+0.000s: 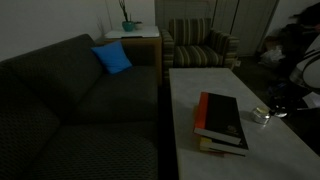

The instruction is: Put the lid on the silver container

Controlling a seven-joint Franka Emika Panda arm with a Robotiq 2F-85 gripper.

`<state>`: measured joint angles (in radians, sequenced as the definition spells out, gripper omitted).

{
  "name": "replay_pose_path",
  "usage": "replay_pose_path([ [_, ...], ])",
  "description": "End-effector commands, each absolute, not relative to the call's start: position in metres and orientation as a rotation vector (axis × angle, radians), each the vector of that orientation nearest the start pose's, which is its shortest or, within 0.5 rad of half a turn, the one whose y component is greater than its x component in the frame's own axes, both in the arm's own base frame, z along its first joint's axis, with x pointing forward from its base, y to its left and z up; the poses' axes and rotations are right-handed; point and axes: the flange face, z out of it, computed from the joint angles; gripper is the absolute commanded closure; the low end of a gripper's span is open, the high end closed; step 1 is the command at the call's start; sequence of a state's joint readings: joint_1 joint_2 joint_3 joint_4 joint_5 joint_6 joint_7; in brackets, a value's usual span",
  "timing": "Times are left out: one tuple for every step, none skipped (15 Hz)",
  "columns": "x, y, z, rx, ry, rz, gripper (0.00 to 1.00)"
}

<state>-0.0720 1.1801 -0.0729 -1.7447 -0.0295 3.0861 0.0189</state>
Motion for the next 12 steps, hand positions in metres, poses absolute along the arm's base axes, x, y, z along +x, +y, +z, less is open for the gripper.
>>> replay_pose_path([
  [0.589,-0.089,-0.092,-3.224,0.21,-0.191,0.56],
  [0.59,-0.089,-0.096,-3.225,0.216,-0.181,0.56],
  [0.592,-0.089,-0.101,-3.225,0.223,-0.172,0.56],
  [0.597,-0.09,-0.104,-3.226,0.228,-0.178,0.56],
  [0.601,-0.09,-0.107,-3.222,0.236,-0.175,0.56],
  [0.607,-0.094,-0.108,-3.221,0.243,-0.174,0.56],
  [0.613,-0.097,-0.107,-3.219,0.249,-0.165,0.56],
  [0.619,-0.101,-0.107,-3.219,0.253,-0.165,0.56],
  [0.624,-0.104,-0.105,-3.218,0.257,-0.16,0.56],
  [0.631,-0.108,-0.102,-3.219,0.26,-0.165,0.56],
  [0.635,-0.112,-0.1,-3.219,0.261,-0.166,0.56],
  [0.64,-0.115,-0.097,-3.214,0.258,-0.169,0.56],
])
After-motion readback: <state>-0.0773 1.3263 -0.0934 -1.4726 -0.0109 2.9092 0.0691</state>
